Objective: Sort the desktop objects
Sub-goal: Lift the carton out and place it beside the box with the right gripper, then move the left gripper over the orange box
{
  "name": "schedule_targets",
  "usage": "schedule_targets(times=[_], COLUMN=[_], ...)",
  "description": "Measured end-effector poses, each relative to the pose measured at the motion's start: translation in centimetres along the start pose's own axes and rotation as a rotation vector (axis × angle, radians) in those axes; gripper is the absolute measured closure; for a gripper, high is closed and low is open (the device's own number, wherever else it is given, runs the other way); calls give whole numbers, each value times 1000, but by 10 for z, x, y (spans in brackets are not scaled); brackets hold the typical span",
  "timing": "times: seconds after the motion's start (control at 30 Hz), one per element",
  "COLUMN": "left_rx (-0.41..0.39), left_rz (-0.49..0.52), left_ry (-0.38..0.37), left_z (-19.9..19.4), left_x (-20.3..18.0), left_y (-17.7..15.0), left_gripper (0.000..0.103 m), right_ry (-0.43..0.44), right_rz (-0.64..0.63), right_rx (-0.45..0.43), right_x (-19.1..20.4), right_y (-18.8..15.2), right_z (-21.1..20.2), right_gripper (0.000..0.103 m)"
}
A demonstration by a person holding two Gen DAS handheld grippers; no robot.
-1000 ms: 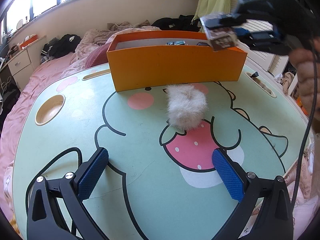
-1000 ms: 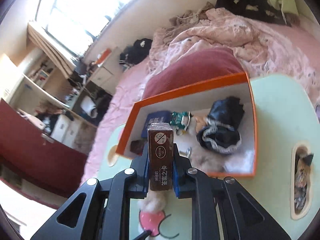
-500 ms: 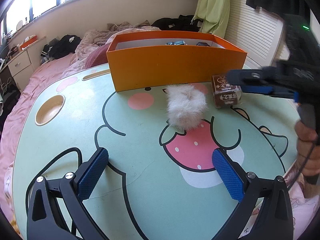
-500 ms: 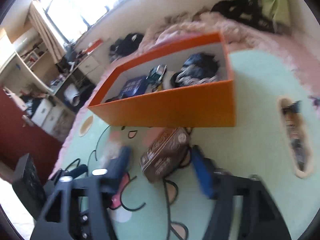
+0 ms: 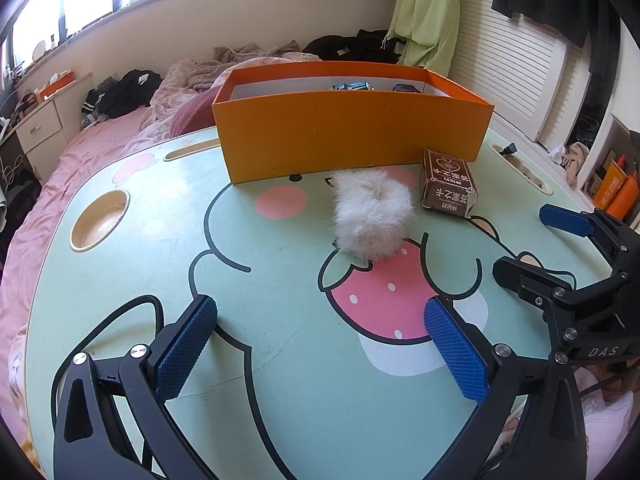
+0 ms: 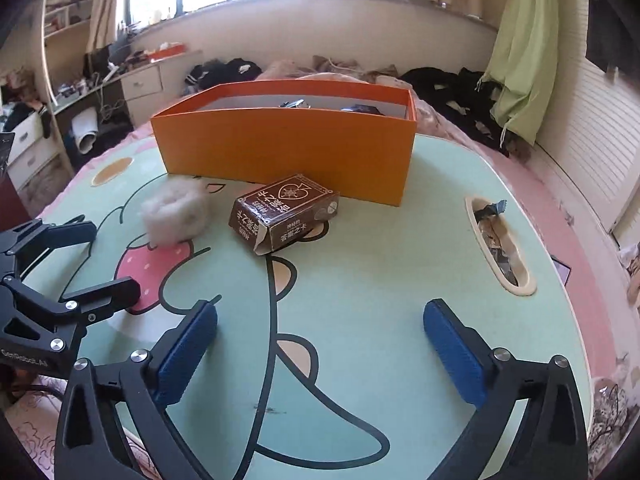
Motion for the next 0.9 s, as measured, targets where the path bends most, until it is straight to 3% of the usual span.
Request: schedule_targets(times=[0.17, 0.67, 0.77, 0.9], left_rx=[0, 26, -11, -50], left_rz=[-1, 6, 14, 18], left_ry=[0, 9, -21, -105], left_z=[0, 1, -6, -20], left_x=[0, -5, -13, -38], left_y=[0, 5, 23, 77], left_gripper=[0, 1, 5, 11], right_ry=[8, 11, 11, 11], right_rz=[-12, -10, -11, -10], right_rx=[-37, -38, -39, -39], right_x=[3, 2, 3, 3], right_y=[-4, -7, -7, -7], right_z=[-5, -8, -9, -9], right_gripper=[0, 0, 0, 0])
Point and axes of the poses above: each gripper's, at about its wrist camera, not at the fingertips, and z roughly the way its jaws point, x to its left, y to its top, the point moved 4 cm from there along z, roughly the way its jaws point, and after that the axes turned 14 degrees about -z, right-handed, at the moved point
